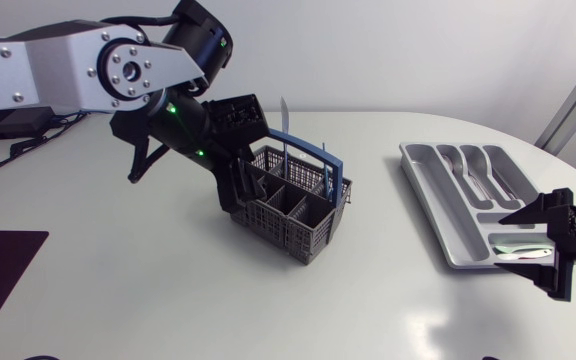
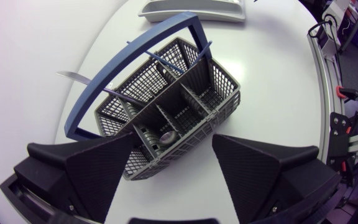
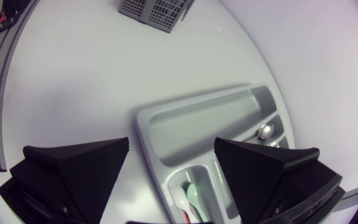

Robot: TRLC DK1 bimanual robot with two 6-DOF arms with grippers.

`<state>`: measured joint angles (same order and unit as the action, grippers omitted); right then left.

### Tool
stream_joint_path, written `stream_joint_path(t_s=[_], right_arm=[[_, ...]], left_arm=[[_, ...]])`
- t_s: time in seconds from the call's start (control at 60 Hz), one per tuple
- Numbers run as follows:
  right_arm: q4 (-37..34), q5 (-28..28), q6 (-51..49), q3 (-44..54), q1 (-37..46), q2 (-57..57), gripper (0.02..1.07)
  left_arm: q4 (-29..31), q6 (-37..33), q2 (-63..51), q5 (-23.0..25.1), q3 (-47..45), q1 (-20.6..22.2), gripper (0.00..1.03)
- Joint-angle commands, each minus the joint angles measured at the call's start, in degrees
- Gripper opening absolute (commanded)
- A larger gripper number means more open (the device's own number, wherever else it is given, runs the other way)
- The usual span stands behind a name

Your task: Unload the cutlery basket into the drawer organizer.

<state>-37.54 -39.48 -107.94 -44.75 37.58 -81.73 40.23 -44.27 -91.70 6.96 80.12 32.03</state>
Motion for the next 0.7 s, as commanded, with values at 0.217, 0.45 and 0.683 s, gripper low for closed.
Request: stream_joint_path(t_s=[0.217,0.45,0.683], right_arm=[[-0.96,-2.44,13.28,10.3,-10.51,14.59,1.02],[-0.34,0.37,46.15,11.09,-28.0,25.4,1.02],[4.76,13.21,72.43,6.87,-54.99,31.11,1.02]], left_arm=[[-0.24,-11.19,-3.22,-1.86,0.04,-0.3,0.89],[-0.24,-12.95,-3.4,-2.39,-1.72,-0.57,0.89],[-0.76,-13.03,-1.38,-2.3,-5.94,-1.09,0.89]])
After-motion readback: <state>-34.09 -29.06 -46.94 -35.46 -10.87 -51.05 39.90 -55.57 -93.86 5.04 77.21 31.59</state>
